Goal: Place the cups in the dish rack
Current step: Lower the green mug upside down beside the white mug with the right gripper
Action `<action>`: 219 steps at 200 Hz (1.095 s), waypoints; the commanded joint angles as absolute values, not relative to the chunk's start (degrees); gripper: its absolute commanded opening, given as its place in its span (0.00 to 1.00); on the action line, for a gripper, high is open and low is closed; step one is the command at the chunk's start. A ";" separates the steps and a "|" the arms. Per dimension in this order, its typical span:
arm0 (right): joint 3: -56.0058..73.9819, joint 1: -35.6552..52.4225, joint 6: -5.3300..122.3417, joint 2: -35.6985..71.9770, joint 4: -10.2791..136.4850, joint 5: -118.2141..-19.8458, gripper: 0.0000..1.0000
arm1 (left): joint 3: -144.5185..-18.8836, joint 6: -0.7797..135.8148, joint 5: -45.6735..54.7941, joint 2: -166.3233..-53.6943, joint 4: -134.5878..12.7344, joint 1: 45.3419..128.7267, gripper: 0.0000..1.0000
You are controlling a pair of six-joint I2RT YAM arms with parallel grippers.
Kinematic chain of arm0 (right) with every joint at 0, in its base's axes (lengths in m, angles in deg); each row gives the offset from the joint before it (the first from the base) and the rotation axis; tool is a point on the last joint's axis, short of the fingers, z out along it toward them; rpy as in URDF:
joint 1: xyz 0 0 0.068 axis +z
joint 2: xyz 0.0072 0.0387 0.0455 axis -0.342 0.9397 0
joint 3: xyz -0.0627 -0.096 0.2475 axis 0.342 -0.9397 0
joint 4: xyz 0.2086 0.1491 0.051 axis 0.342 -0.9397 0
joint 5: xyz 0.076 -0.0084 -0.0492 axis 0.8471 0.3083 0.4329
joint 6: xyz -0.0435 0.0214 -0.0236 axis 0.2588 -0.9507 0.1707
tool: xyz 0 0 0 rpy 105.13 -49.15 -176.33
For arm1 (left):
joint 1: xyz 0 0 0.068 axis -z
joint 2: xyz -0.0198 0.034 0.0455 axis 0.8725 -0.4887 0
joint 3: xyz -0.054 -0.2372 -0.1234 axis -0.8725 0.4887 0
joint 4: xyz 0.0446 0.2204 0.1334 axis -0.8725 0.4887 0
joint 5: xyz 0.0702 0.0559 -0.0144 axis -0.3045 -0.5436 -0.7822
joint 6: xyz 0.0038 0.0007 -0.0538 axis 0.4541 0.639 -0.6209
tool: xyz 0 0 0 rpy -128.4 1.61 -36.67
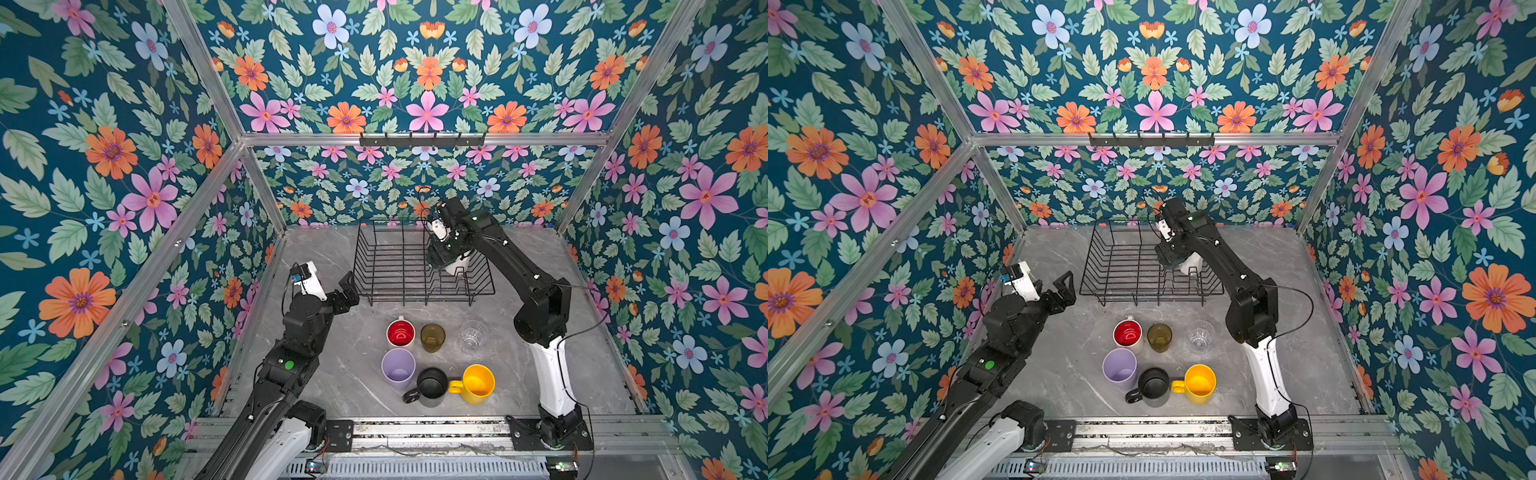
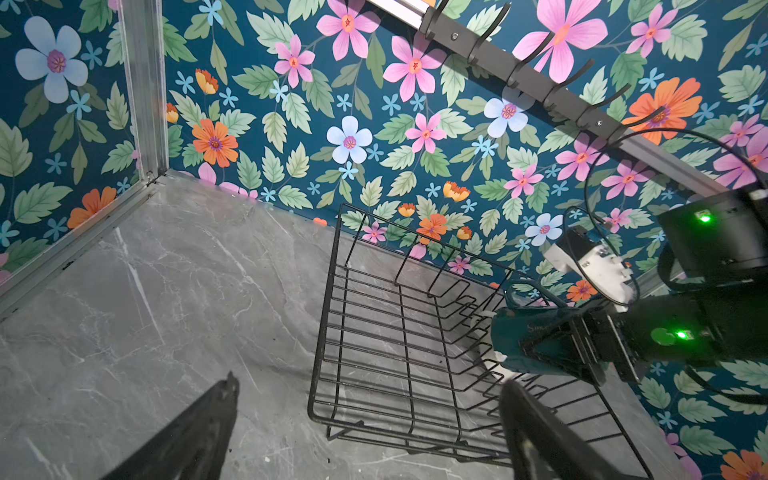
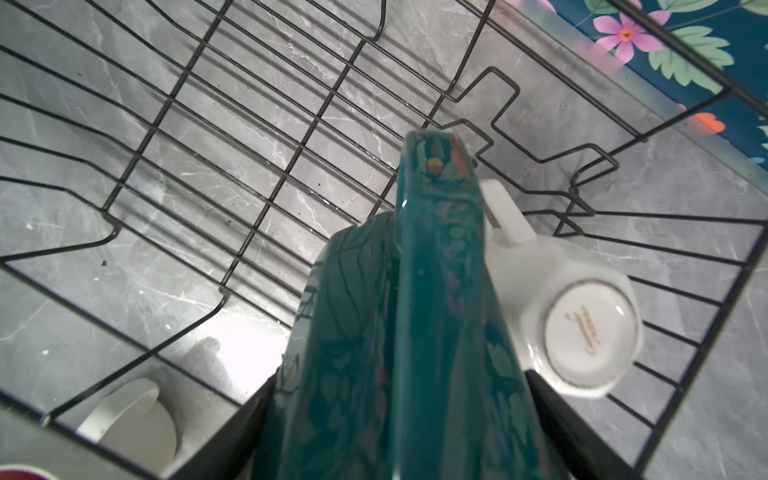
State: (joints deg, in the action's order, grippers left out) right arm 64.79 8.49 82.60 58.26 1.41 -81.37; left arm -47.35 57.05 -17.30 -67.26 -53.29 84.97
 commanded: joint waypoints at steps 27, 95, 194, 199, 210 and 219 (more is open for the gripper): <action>70.07 8.59 84.57 61.99 -0.31 -83.21 0.00 | -47.50 57.06 -18.12 -66.81 -53.23 84.95 1.00; 72.76 8.62 87.33 66.15 -1.06 -83.38 0.00 | -46.61 56.70 -17.99 -67.07 -53.81 84.93 1.00; 73.77 9.60 93.72 70.03 -1.86 -84.03 0.00 | -46.41 55.93 -17.61 -67.24 -53.81 84.92 1.00; 73.82 9.69 93.90 70.15 -1.89 -83.77 0.00 | -46.44 55.83 -17.56 -67.32 -53.81 84.98 1.00; 73.71 9.70 94.35 70.40 -1.89 -83.34 0.00 | -46.44 55.81 -17.38 -67.41 -53.87 84.97 1.00; 73.64 9.66 94.78 70.53 -1.87 -83.37 0.00 | -46.53 55.81 -17.38 -67.43 -53.93 84.93 1.00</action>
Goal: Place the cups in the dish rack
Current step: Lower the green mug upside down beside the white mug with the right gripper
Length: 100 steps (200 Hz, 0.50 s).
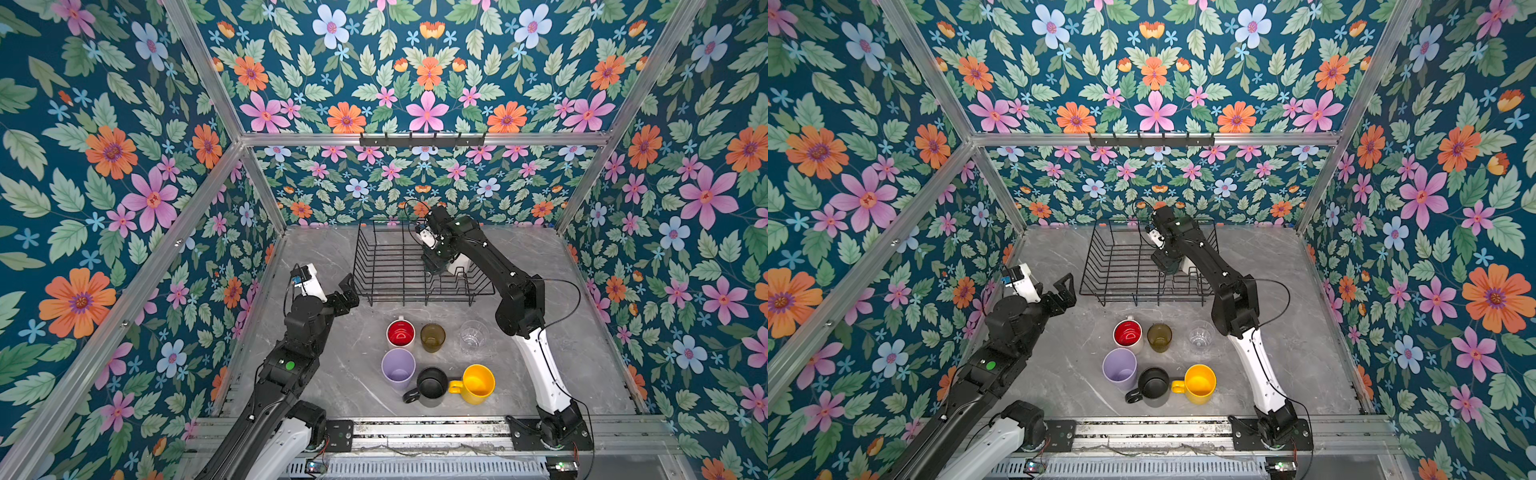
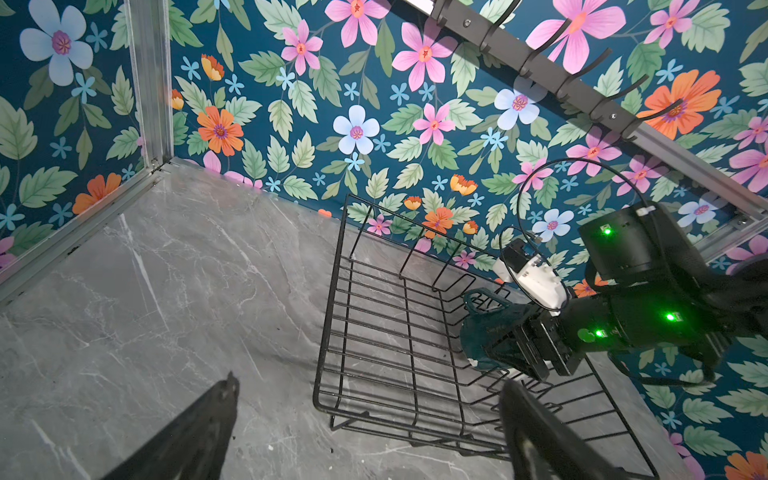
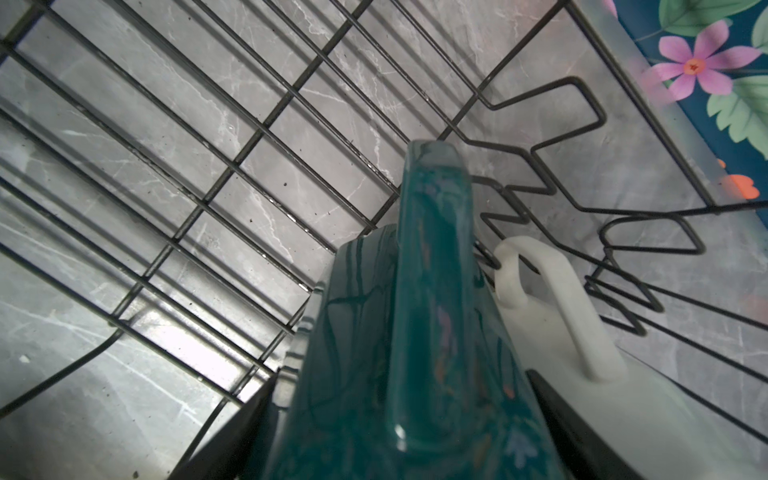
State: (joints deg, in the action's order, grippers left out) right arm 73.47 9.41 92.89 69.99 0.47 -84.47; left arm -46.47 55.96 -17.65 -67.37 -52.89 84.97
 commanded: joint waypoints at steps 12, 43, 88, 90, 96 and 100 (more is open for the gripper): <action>73.74 9.64 95.25 70.92 -1.98 -83.48 0.00 | -46.59 55.82 -17.55 -67.50 -53.92 84.97 1.00; 72.98 9.74 95.88 71.29 -1.76 -83.38 0.23 | -46.50 55.91 -17.56 -67.59 -53.81 84.98 1.00; 70.43 9.75 95.81 70.53 -0.37 -83.22 0.54 | -46.67 56.00 -17.70 -67.68 -53.83 84.92 1.00; 70.29 9.78 95.81 70.46 -0.23 -83.19 0.56 | -46.69 56.00 -17.77 -67.68 -53.81 84.91 1.00; 69.68 9.76 95.76 70.12 0.27 -83.17 0.60 | -46.70 56.01 -17.75 -67.68 -53.76 84.96 1.00; 69.37 9.71 95.70 69.89 0.57 -83.21 0.62 | -46.70 56.00 -17.81 -67.68 -53.72 84.92 1.00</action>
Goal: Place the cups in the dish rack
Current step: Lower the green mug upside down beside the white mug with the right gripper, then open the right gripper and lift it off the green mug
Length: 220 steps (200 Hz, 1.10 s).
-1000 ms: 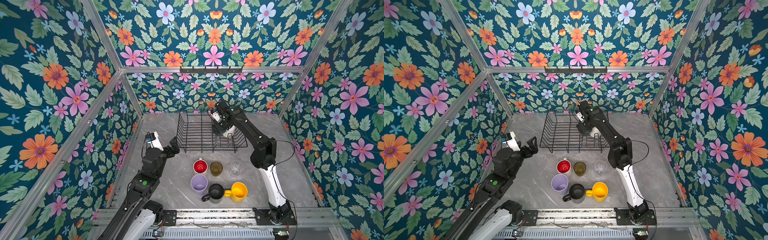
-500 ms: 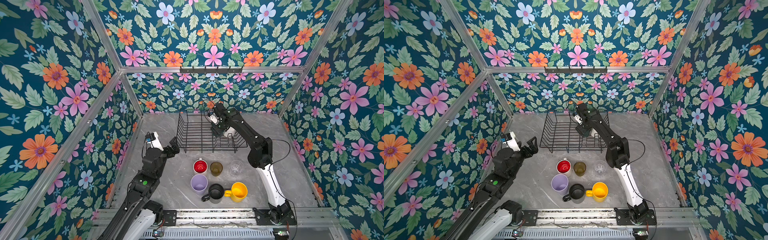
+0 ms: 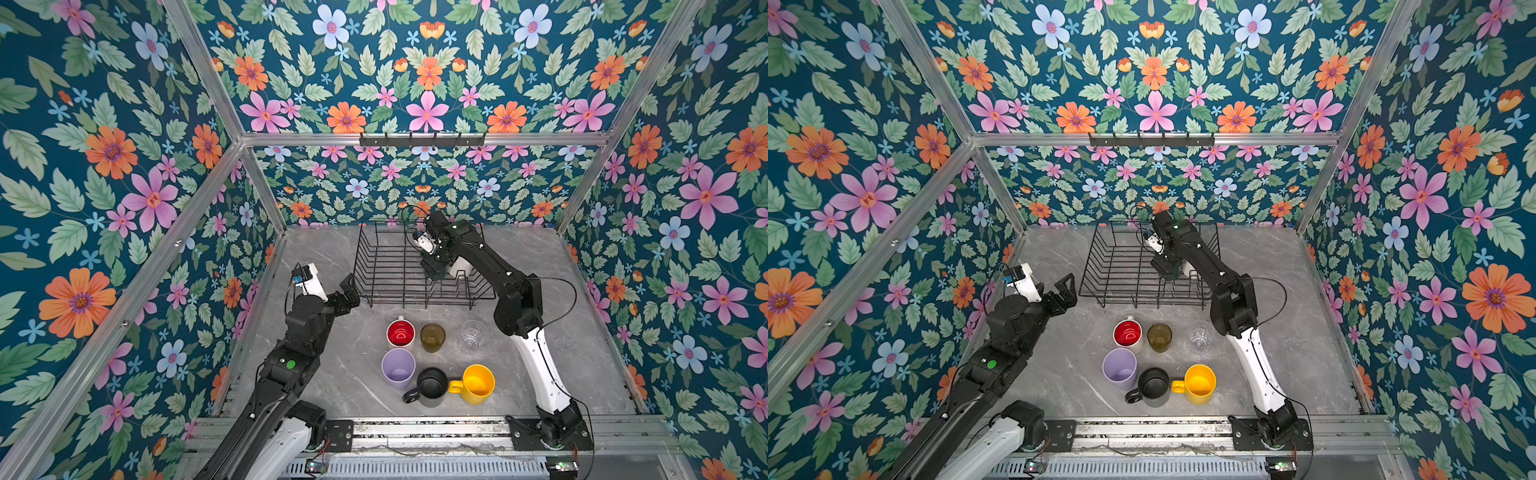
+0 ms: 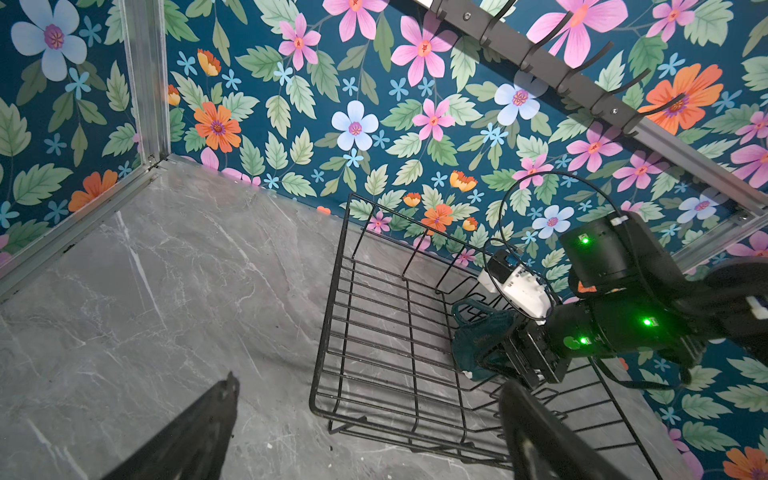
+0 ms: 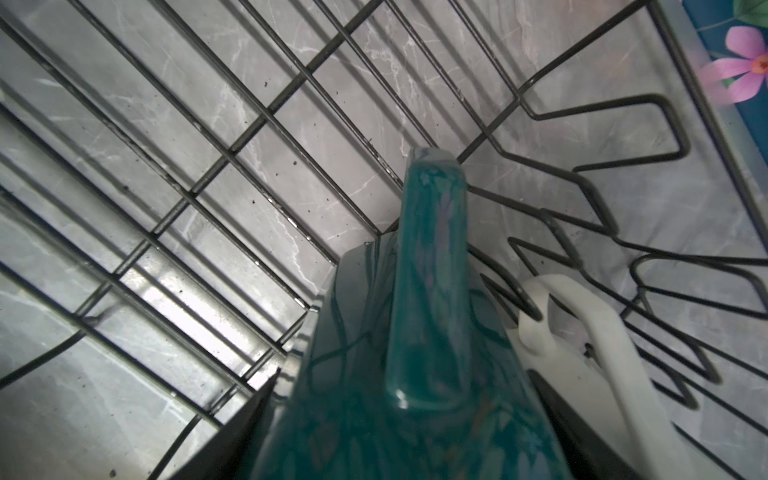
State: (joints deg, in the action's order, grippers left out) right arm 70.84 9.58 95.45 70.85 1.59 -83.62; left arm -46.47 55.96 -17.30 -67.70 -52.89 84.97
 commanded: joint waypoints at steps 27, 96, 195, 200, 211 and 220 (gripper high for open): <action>67.66 9.79 95.46 68.64 2.23 -83.03 0.77 | -46.78 56.00 -17.88 -67.59 -53.62 84.95 1.00; 67.09 9.78 94.58 67.21 2.71 -81.72 0.89 | -47.29 56.00 -18.09 -67.59 -53.10 84.92 1.00; 61.53 9.74 88.70 57.92 8.66 -77.60 0.92 | -47.85 55.78 -18.82 -67.51 -52.06 84.95 1.00; 60.27 9.79 88.13 56.76 9.88 -77.47 0.92 | -47.84 55.82 -18.79 -67.50 -51.97 84.93 1.00; 57.24 9.78 86.70 54.22 12.34 -77.03 0.92 | -47.85 55.82 -18.90 -67.41 -51.64 84.91 1.00; 54.60 9.77 85.41 52.08 14.12 -76.39 0.92 | -47.88 55.82 -18.94 -67.33 -51.34 84.94 1.00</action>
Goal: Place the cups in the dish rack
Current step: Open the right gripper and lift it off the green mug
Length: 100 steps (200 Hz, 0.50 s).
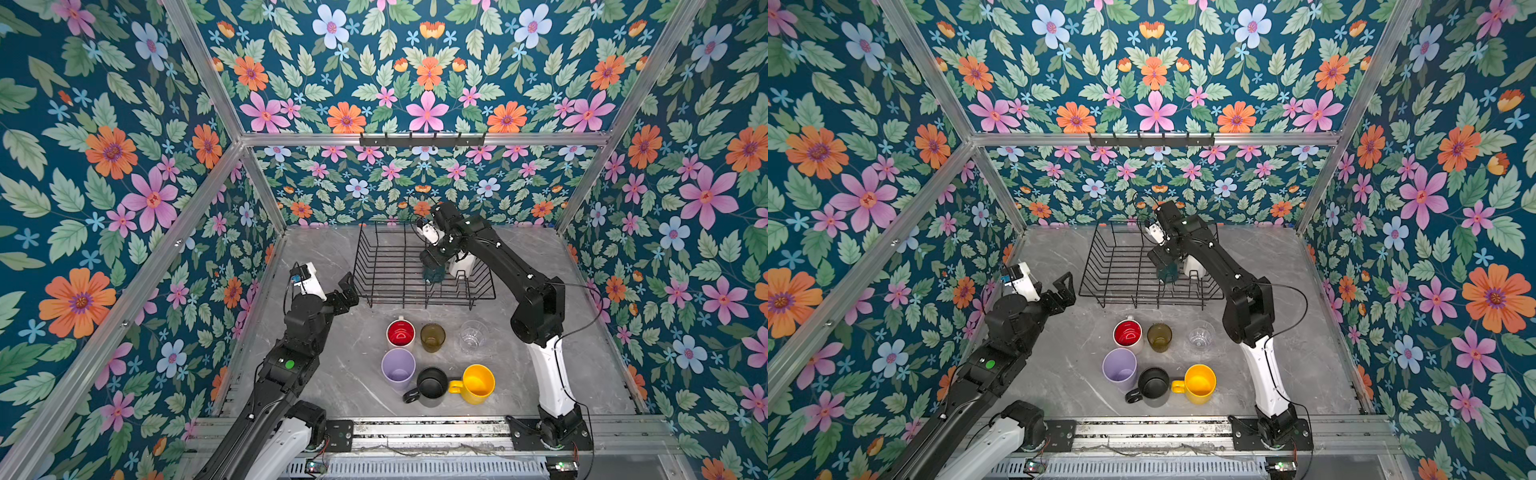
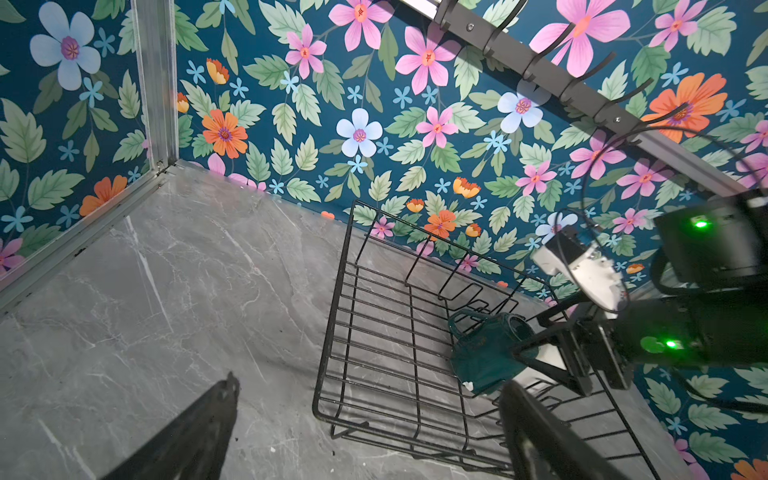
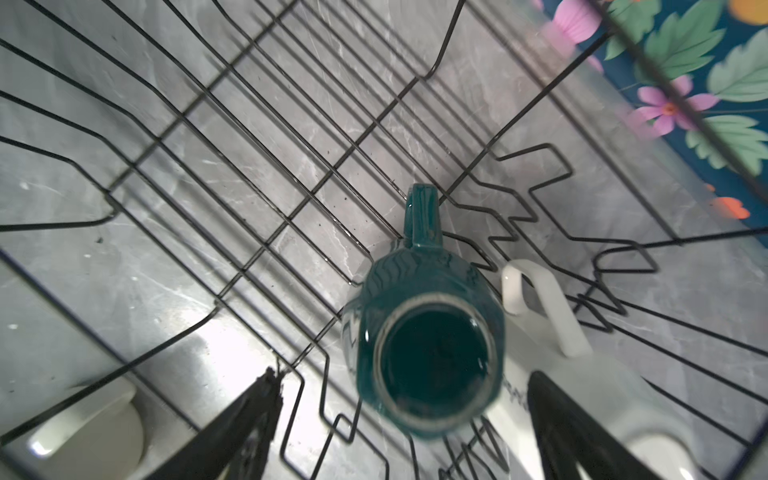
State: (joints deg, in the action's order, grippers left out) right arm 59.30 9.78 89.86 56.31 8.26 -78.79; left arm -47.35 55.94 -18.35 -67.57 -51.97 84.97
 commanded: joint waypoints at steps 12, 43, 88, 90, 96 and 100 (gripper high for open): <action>50.55 9.76 83.31 48.84 16.47 -75.50 0.92 | -47.93 55.82 -18.82 -67.08 -50.85 84.92 1.00; 38.13 9.72 78.06 39.24 22.83 -74.22 0.92 | -48.28 55.83 -19.14 -66.21 -49.01 84.91 1.00; 19.55 9.72 72.22 25.96 30.66 -75.00 0.92 | -48.42 55.58 -18.77 -65.49 -46.56 84.97 1.00; 18.83 9.75 72.00 25.90 30.87 -75.01 0.92 | -48.34 55.57 -18.74 -65.49 -46.54 84.97 1.00; 16.90 9.74 71.30 22.90 31.70 -75.29 0.92 | -48.06 55.60 -18.45 -65.40 -46.63 84.94 1.00; 15.91 9.79 70.90 22.31 32.20 -75.41 0.92 | -47.83 55.56 -18.41 -65.40 -46.77 84.97 1.00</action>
State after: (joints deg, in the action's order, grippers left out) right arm 21.16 9.74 75.54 27.00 26.55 -74.85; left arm -48.05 55.94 -18.44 -65.62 -47.63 84.97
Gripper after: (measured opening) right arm 0.917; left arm 0.996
